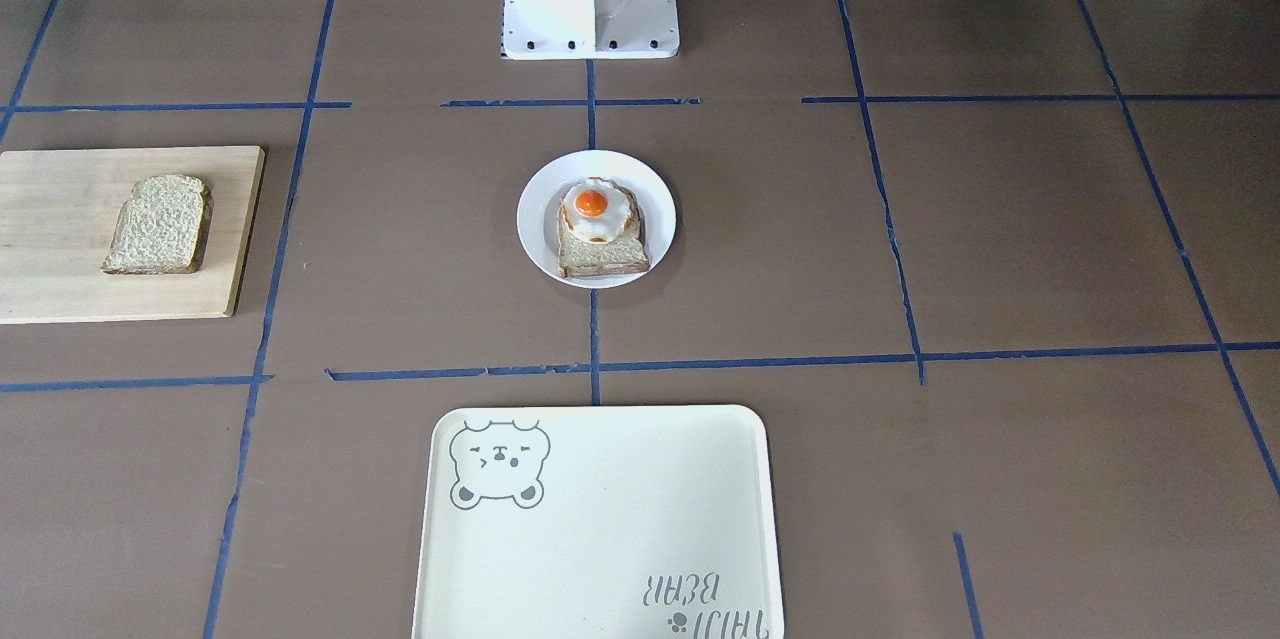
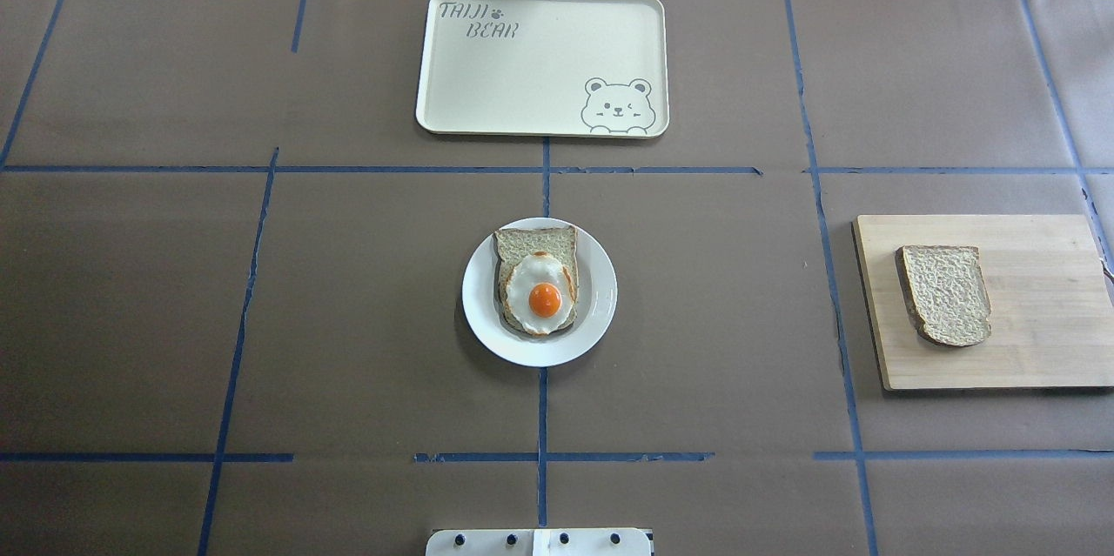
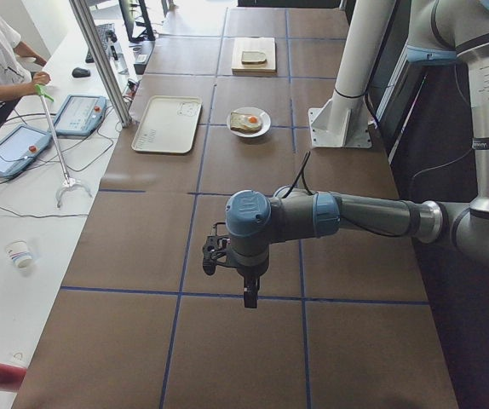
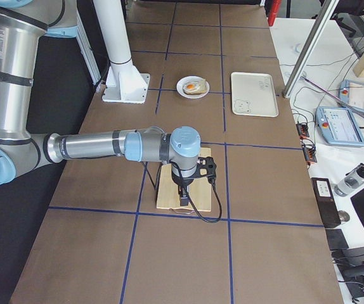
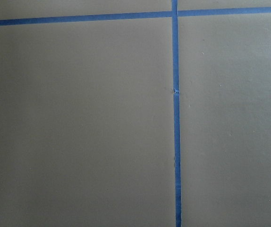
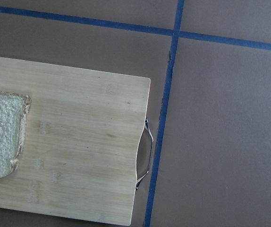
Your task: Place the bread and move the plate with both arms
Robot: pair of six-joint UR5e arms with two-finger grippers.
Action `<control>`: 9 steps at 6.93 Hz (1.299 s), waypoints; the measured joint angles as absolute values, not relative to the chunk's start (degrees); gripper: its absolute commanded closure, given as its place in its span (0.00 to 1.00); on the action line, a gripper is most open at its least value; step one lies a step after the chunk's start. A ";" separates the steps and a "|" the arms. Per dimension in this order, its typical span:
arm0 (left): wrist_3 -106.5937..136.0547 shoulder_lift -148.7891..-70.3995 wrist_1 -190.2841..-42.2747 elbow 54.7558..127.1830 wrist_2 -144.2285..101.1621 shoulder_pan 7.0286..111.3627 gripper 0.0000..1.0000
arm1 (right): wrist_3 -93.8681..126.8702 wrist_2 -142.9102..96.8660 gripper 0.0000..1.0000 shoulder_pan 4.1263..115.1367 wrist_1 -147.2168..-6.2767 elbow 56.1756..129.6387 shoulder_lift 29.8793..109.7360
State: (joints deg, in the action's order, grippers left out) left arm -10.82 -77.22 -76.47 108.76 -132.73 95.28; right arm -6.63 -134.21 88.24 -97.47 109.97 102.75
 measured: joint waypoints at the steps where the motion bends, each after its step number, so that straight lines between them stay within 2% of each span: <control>1: -10.79 -77.24 -76.55 108.74 -132.80 95.27 0.00 | -6.58 -134.21 0.00 88.24 -97.47 109.92 102.71; 6: -10.81 -77.26 -76.64 109.19 -133.06 95.27 0.00 | -4.17 -137.36 0.00 88.03 -96.90 109.75 102.31; 9: -10.81 -77.28 -76.72 109.63 -133.14 95.27 0.00 | 3.38 -138.06 0.00 84.30 -87.42 107.05 102.58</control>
